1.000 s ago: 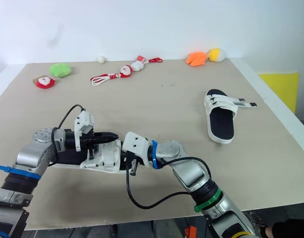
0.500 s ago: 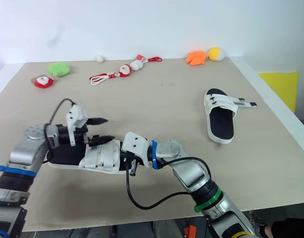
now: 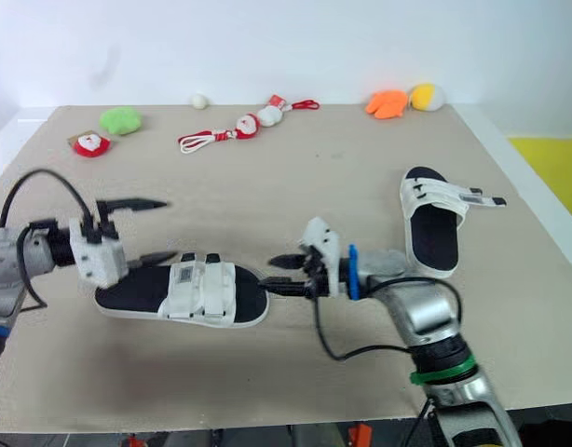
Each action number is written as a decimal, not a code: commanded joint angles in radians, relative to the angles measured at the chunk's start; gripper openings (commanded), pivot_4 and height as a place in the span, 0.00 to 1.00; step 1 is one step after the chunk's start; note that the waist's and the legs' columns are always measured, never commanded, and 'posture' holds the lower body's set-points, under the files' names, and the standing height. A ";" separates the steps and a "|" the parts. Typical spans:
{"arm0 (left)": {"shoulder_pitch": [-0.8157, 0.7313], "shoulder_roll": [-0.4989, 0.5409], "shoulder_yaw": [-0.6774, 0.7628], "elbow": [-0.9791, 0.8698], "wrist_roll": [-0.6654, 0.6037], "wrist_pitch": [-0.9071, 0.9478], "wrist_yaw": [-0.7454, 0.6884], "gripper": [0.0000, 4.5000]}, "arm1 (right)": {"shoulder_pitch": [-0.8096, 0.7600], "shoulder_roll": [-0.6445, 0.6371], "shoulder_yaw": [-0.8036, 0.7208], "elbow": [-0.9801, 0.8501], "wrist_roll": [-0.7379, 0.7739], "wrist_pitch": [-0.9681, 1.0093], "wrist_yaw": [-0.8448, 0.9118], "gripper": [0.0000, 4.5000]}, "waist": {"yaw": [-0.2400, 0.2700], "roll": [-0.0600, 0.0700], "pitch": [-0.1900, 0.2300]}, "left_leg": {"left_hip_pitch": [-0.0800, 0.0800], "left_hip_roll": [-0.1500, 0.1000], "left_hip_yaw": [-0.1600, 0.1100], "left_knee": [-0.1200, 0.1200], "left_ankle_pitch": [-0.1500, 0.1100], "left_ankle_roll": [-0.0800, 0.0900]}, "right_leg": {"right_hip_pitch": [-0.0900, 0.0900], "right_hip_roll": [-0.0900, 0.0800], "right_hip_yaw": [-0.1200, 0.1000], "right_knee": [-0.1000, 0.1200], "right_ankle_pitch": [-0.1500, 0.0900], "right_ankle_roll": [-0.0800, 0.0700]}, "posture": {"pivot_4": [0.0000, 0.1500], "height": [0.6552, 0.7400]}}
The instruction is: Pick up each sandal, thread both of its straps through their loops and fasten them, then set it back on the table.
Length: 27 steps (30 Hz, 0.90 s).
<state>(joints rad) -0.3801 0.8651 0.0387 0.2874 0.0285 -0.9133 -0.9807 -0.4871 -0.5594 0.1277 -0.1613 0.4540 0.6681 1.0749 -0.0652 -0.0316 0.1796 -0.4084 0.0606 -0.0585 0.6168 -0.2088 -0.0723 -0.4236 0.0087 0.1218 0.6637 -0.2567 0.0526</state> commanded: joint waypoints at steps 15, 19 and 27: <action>0.004 -0.012 -0.134 0.126 0.171 -0.357 0.205 1.00 | -0.176 -0.119 -0.156 -0.144 0.219 0.086 0.022 0.99 | 0.006 0.004 0.003 | 0.000 0.000 0.001 0.003 0.000 0.000 | 0.001 -0.001 0.001 0.001 0.001 0.001 | 1.00 1.00; -0.024 -0.041 -0.180 0.114 0.187 -0.337 0.234 1.00 | -0.182 -0.120 -0.148 -0.139 0.204 0.074 0.000 0.99 | 0.011 0.004 0.003 | 0.001 0.000 0.001 0.003 0.000 0.000 | 0.001 0.000 0.001 0.002 0.002 0.002 | 1.00 1.00; -0.075 -0.091 -0.260 0.138 0.215 -0.301 0.271 0.50 | -0.194 -0.118 -0.186 -0.172 0.279 0.117 -0.023 1.00 | 0.017 0.005 0.002 | 0.001 0.000 0.001 0.004 0.000 0.001 | 0.002 0.000 0.001 0.002 0.002 0.002 | 1.00 1.00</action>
<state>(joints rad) -0.4438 0.7690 -0.2089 0.4219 0.2361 -1.2184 -0.7247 -0.6454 -0.6697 -0.0088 -0.2890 0.6851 0.7749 1.0601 -0.0480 -0.0267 0.1820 -0.4078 0.0602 -0.0576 0.6203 -0.2084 -0.0718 -0.4220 0.0087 0.1228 0.6659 -0.2547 0.0543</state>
